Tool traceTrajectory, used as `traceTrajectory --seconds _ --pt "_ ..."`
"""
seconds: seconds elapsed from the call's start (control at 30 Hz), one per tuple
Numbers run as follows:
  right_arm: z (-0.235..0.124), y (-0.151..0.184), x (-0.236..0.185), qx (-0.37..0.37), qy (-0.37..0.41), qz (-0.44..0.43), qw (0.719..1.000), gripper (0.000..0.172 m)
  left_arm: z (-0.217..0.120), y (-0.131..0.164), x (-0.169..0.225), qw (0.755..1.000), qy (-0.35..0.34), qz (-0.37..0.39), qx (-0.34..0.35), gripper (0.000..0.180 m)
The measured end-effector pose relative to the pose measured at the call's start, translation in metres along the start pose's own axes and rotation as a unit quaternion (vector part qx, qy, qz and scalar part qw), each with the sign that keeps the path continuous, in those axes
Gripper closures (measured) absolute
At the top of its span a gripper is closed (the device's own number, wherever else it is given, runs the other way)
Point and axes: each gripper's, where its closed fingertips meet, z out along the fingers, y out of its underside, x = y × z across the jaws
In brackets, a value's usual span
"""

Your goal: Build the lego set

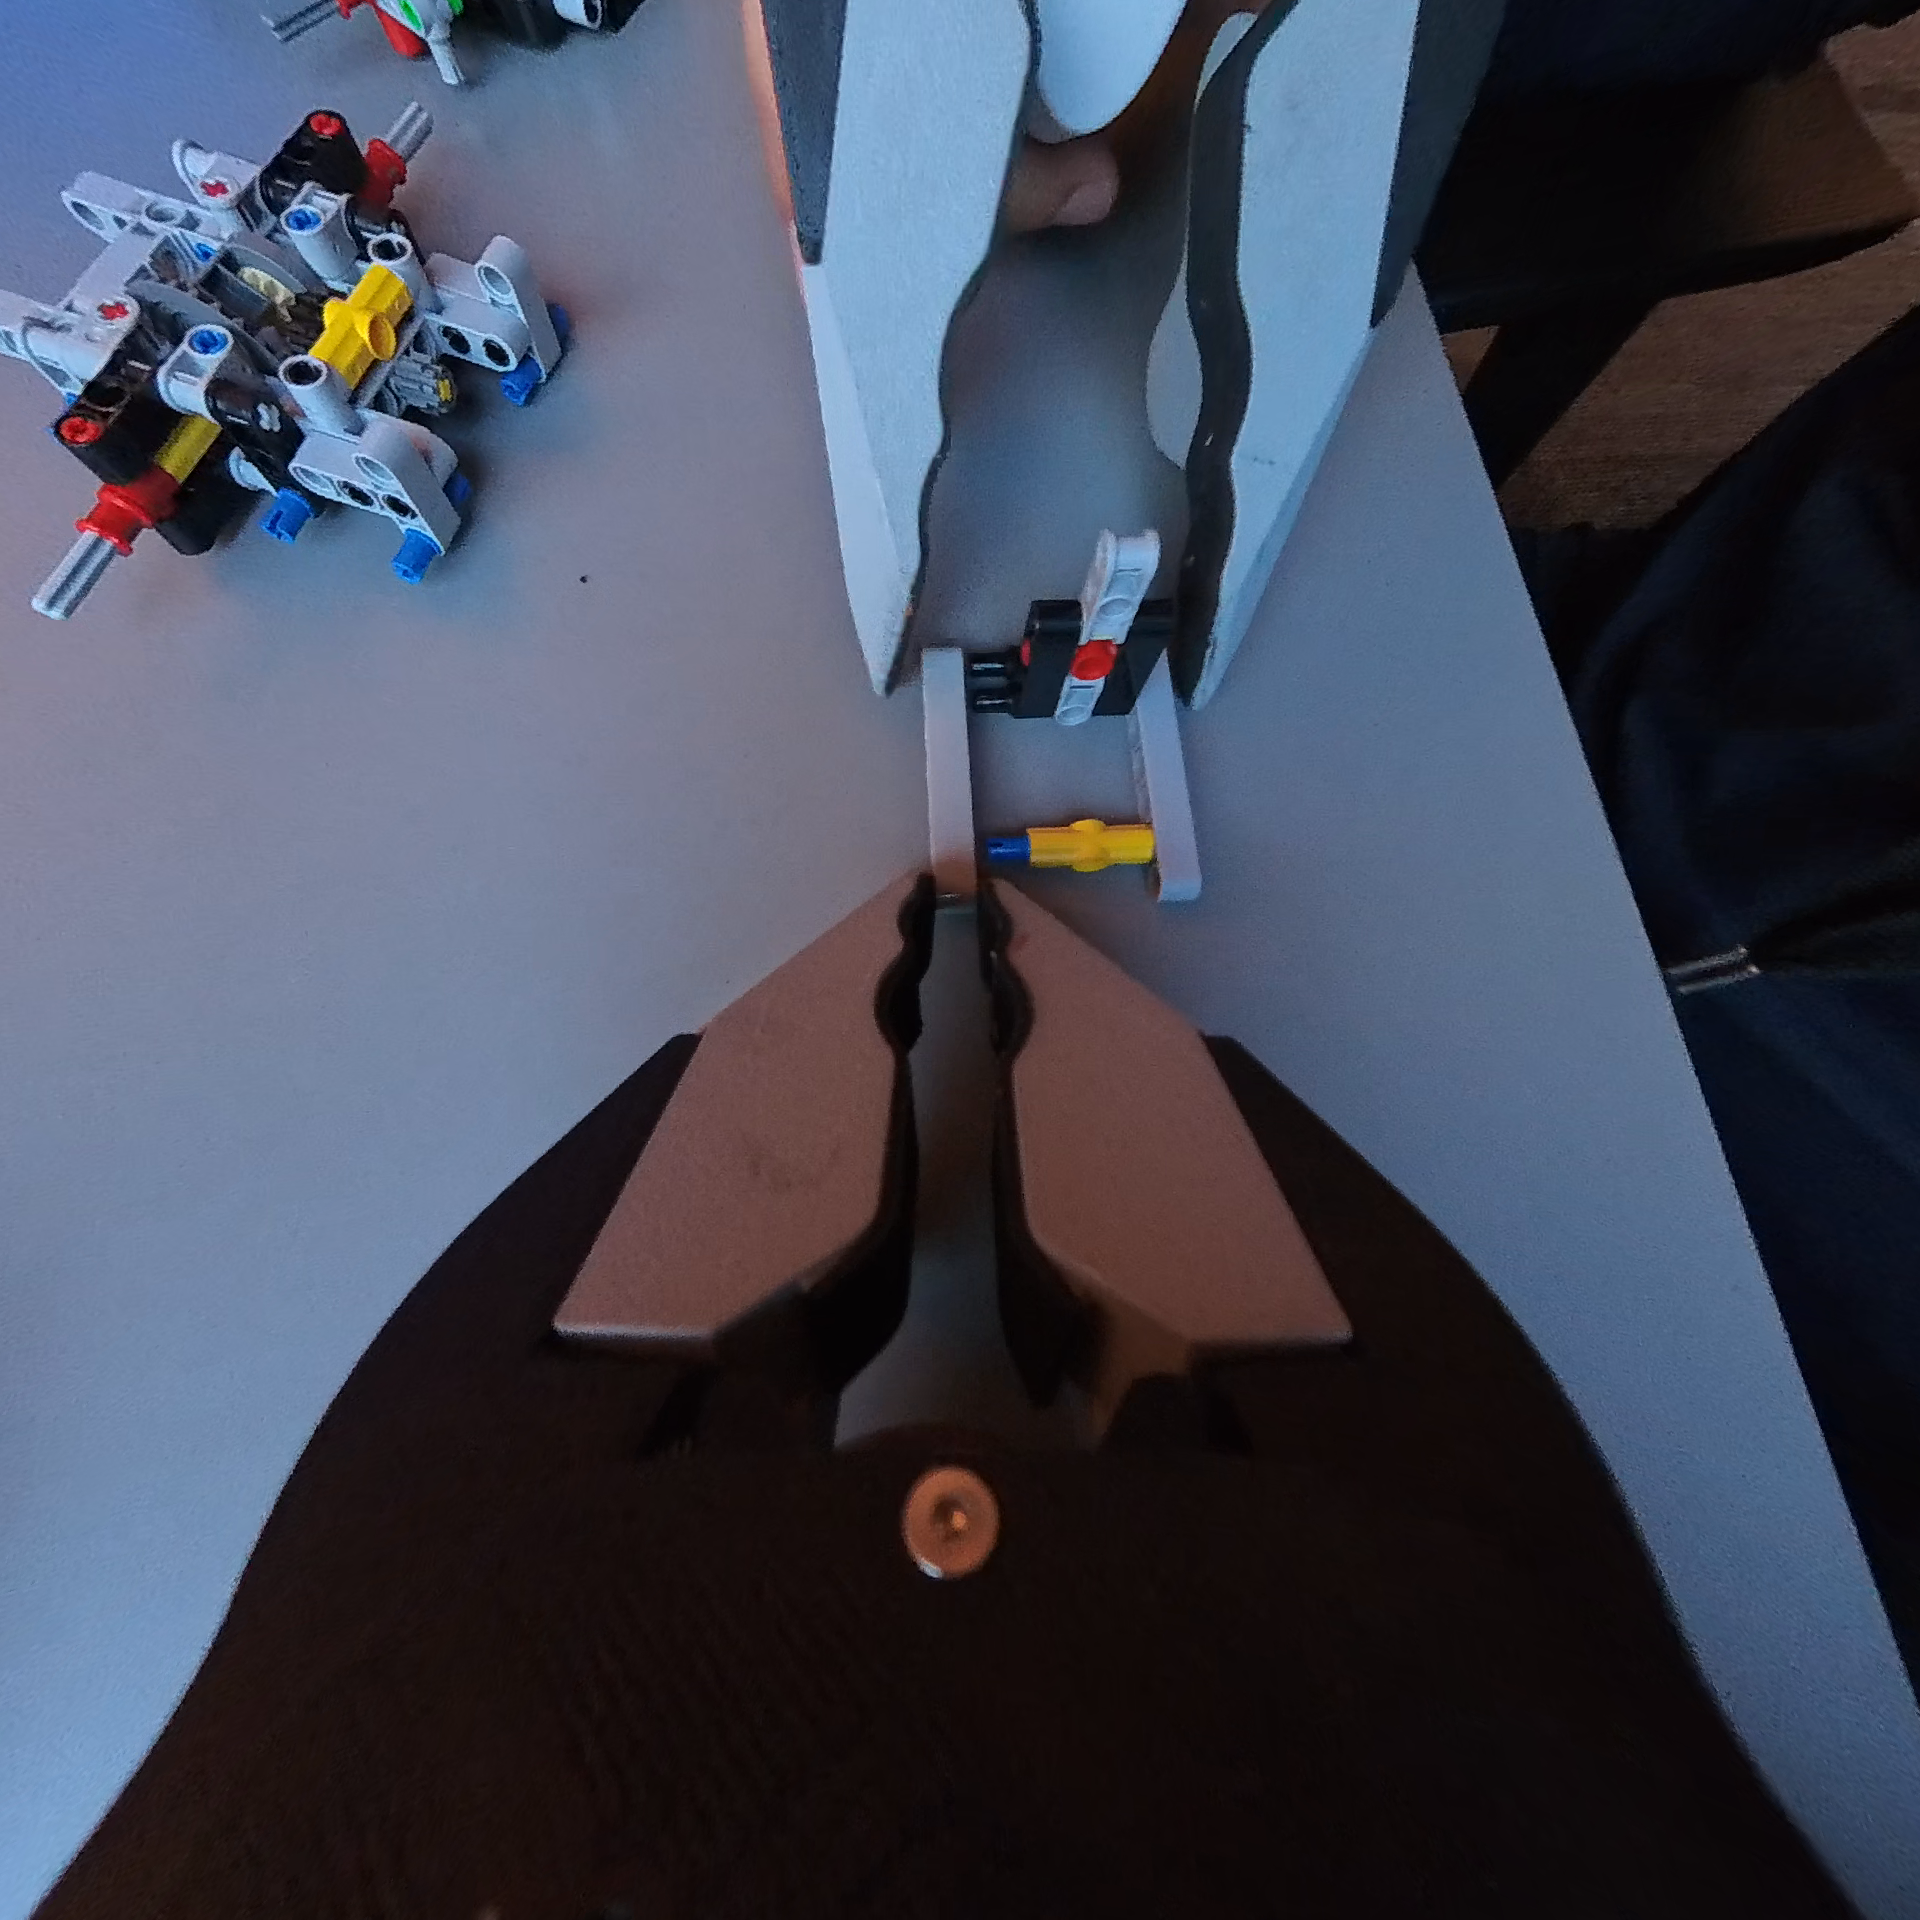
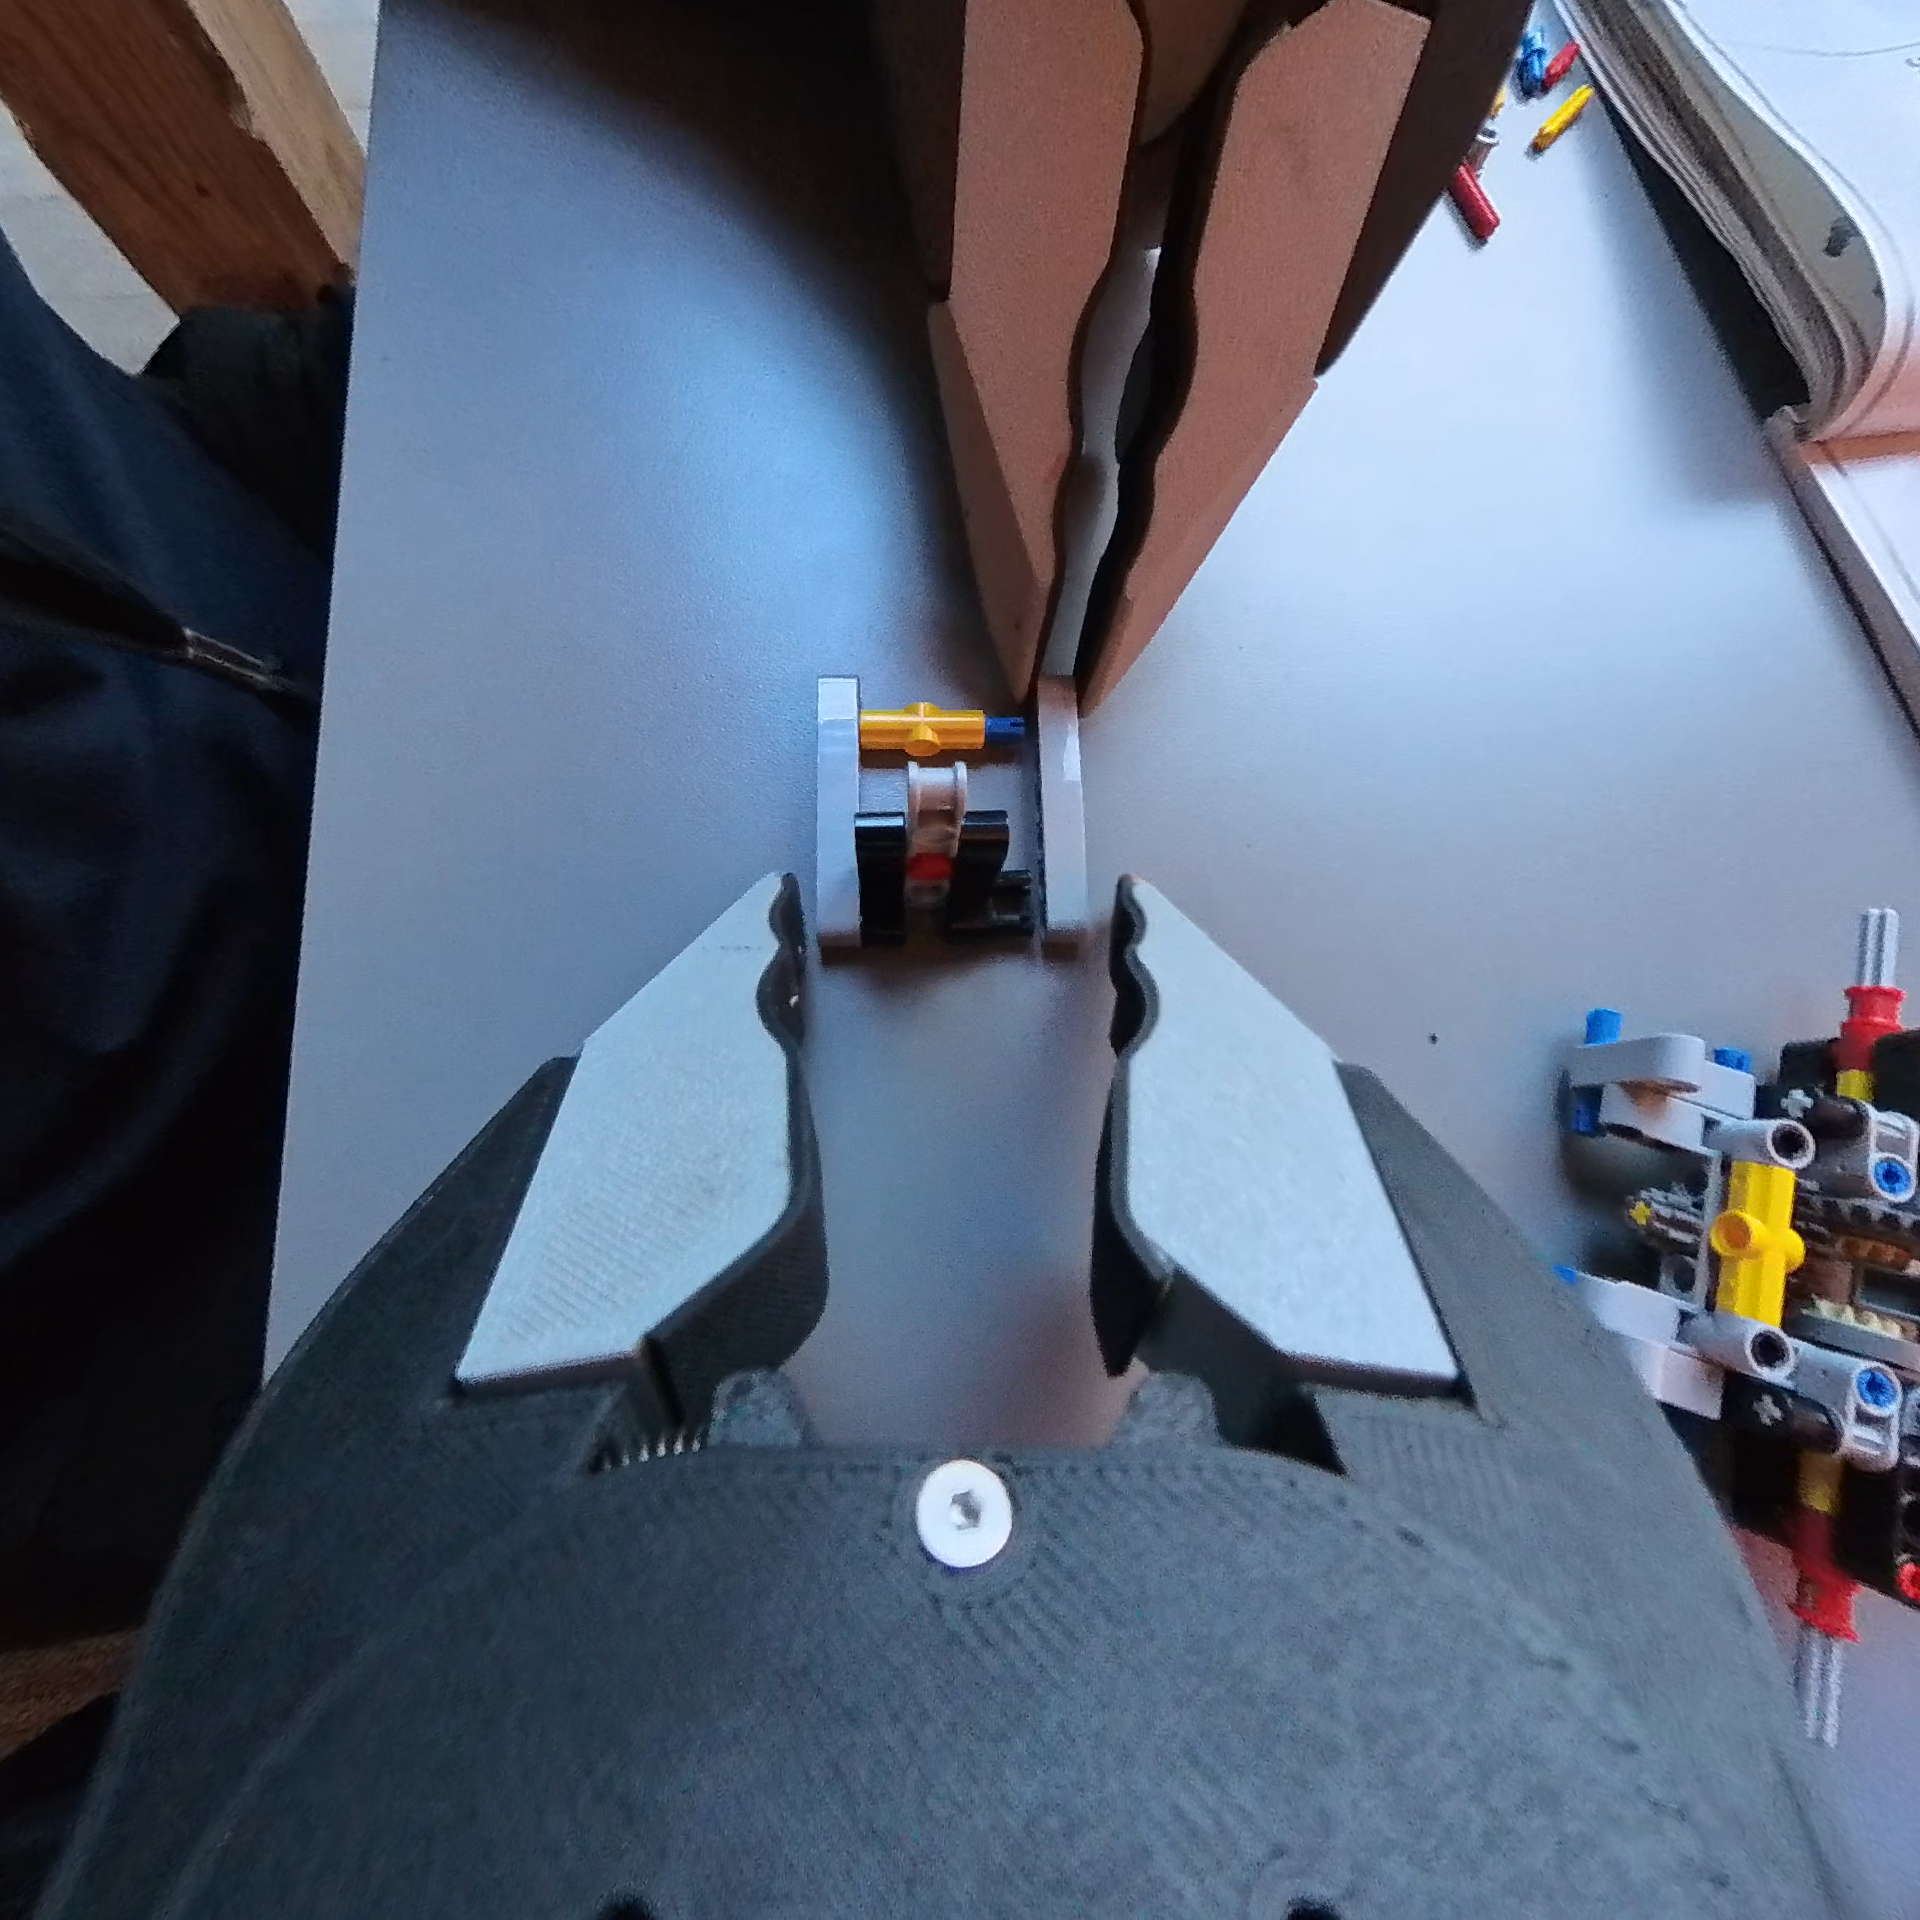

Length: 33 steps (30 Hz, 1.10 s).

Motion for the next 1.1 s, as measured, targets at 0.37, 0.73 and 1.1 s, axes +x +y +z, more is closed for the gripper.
traceTrajectory --seconds 0.37,0.73,1.1 --pt "-0.0014 0.0036 0.004 -0.002 -0.014 0.016 1.0 0.118 0.0006 -0.0008 0.0015 1.0 0.015 -0.006 0.001 0.175" --pt "-0.0011 0.0025 0.0009 0.0 -0.018 0.005 1.0 0.125 -0.0013 0.0018 0.006 1.0 0.014 0.003 0.0 0.174" --pt "-0.0011 0.0017 0.0004 0.001 -0.017 -0.001 1.0 0.123 -0.0036 0.0039 0.0063 1.0 0.017 -0.003 -0.001 0.175"
